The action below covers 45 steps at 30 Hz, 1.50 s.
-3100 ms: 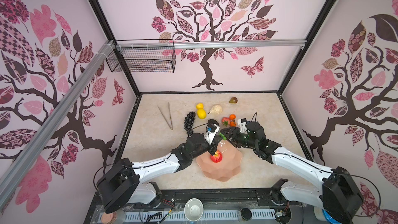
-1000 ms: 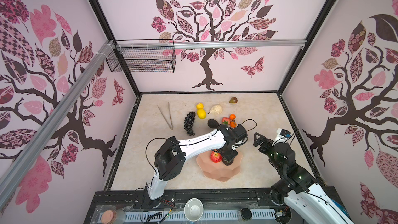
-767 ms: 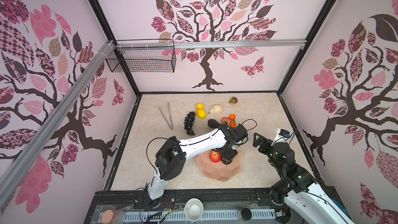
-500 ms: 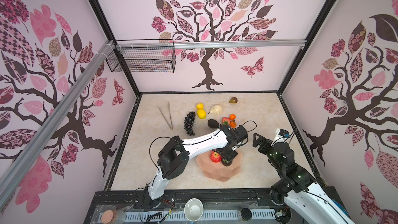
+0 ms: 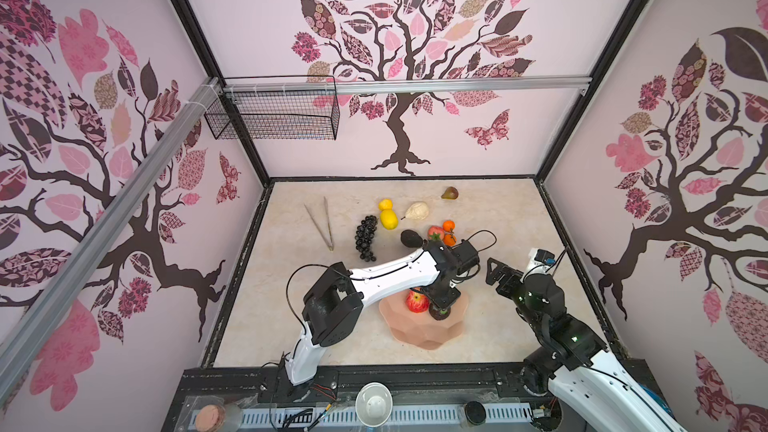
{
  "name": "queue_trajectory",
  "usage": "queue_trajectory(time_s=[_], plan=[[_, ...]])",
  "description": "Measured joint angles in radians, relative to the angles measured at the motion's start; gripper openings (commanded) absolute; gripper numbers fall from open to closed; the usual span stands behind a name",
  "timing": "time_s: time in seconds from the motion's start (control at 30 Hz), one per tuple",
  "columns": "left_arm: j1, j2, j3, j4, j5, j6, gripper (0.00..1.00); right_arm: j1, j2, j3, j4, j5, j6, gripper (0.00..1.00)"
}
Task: Place and organize the fake fruits in the fruit bowl
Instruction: 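Lower the mangosteen into the bowl with the left gripper while the right withdraws, then release the mangosteen and raise the left gripper while the right reaches to the red pear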
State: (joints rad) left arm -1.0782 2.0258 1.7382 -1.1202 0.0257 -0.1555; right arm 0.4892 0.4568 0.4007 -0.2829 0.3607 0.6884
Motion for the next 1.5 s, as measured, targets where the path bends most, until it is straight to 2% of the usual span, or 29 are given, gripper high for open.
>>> queue_trajectory(time_s=[0.33, 0.47, 0.63, 0.77, 0.97, 1.2, 1.33, 1.5], plan=[[0.005, -0.169, -0.112, 0.106, -0.017, -0.021, 0.44, 0.000, 0.111, 0.044, -0.001, -0.001, -0.046, 1.00], [0.037, -0.290, -0.231, 0.192, -0.023, -0.036, 0.44, -0.003, 0.201, 0.119, 0.006, -0.003, -0.082, 1.00], [0.135, -0.527, -0.465, 0.381, -0.046, -0.089, 0.48, -0.031, 0.390, 0.236, 0.023, -0.050, -0.121, 1.00], [0.208, -0.750, -0.679, 0.560, -0.114, -0.140, 0.56, -0.039, 0.560, 0.332, 0.026, -0.098, -0.143, 1.00], [0.240, -0.986, -0.948, 0.763, -0.268, -0.192, 0.66, -0.039, 0.757, 0.433, 0.054, -0.172, -0.146, 1.00], [0.248, -1.154, -1.198, 0.926, -0.394, -0.193, 0.70, -0.039, 0.941, 0.537, 0.075, -0.210, -0.145, 0.94], [0.248, -1.232, -1.320, 1.029, -0.426, -0.140, 0.78, -0.025, 1.052, 0.613, 0.082, -0.218, -0.146, 0.92], [0.248, -1.306, -1.363, 1.073, -0.471, -0.108, 0.79, 0.010, 1.199, 0.732, 0.068, -0.204, -0.151, 0.88]])
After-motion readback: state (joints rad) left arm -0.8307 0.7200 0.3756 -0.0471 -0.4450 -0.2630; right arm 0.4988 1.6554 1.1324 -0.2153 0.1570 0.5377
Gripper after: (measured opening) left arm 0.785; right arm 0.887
